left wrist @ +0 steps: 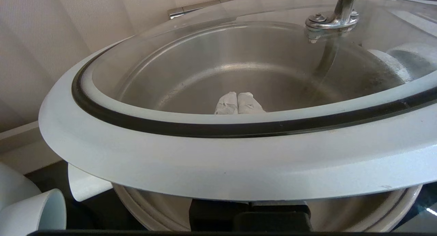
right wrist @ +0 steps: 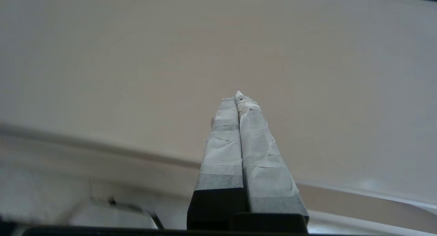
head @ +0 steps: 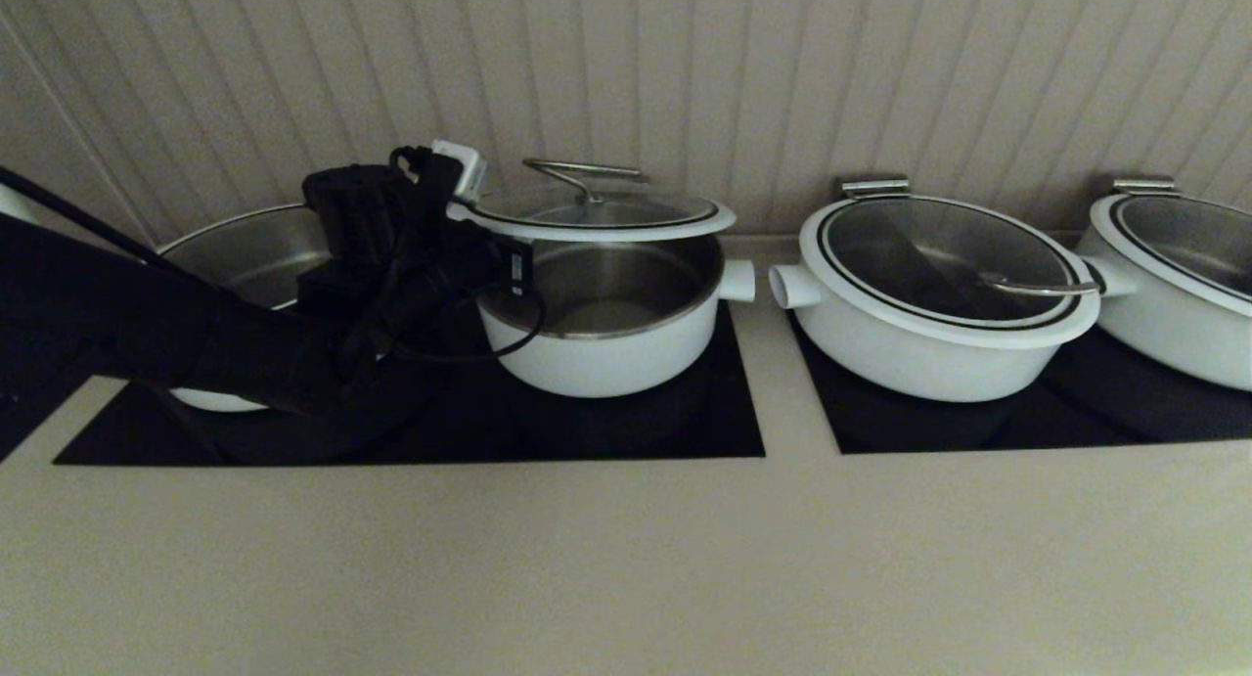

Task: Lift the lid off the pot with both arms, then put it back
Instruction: Open the pot lid completely

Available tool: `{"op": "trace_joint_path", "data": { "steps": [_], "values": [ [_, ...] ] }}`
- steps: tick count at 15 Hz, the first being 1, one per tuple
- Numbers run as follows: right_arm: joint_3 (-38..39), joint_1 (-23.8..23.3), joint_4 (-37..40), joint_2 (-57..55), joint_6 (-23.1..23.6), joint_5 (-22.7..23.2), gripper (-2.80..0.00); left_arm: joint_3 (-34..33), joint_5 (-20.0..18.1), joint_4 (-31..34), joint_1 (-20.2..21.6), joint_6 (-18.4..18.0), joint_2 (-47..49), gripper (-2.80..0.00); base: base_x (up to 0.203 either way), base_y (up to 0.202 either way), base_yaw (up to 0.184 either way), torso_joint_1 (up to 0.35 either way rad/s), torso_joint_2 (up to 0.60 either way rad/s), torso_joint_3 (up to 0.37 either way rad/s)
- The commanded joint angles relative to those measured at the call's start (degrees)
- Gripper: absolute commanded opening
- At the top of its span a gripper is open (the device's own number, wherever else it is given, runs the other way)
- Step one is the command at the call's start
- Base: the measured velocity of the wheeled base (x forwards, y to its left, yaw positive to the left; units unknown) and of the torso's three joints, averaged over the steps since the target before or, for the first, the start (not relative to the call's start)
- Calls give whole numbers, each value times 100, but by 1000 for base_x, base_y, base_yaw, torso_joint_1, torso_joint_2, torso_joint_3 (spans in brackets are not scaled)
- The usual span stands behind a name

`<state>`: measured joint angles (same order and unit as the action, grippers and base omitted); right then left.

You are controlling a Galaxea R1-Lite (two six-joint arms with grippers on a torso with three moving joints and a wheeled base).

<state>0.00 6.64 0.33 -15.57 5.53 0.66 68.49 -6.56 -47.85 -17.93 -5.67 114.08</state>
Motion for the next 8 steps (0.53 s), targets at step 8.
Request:
{"op": "trace_joint_path", "data": {
  "steps": [8],
  "values": [
    [-44, 4, 107, -43, 89, 180, -280, -2, 5, -32, 0, 13, -44, -280, 0, 0, 0, 0, 0, 0]
  ]
}}
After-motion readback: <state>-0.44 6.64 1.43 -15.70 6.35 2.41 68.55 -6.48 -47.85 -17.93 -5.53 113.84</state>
